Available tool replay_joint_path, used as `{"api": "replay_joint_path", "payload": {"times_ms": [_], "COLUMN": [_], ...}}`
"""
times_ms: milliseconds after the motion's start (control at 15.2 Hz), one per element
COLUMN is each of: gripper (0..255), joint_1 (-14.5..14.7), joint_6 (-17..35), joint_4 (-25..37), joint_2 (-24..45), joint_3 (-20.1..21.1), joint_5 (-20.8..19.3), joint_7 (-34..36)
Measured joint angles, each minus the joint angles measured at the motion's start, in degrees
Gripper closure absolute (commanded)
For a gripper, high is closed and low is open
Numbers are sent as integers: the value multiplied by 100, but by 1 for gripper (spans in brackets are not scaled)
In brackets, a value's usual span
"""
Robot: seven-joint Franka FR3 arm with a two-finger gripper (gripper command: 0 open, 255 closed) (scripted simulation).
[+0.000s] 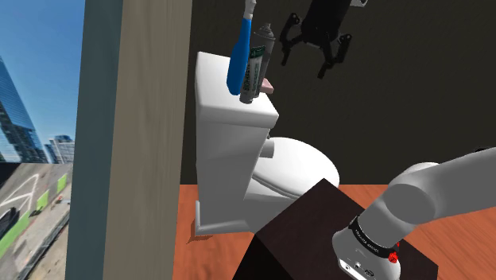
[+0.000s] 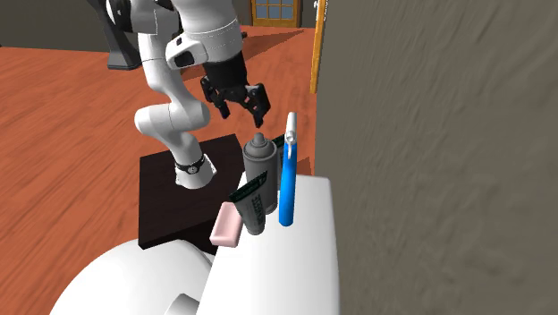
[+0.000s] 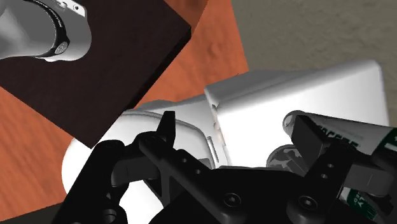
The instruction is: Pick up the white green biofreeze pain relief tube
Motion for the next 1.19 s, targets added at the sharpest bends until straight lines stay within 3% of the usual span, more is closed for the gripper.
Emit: {"api": "replay_joint_path", "payload": {"times_ms": [330,594,1122,1188], "gripper": [0,0,0,255], "joint_1": [-300,-461,-467,-466], "joint_6": [185,339,878,907], "joint_4": [1008,1854,1314,1272], "joint_2": [962,1769,1740,1727], "joint_3": [521,845,892,891], "joint_5": [226,181,253,259], "joint_7": [1750,3078,3190,3178]}}
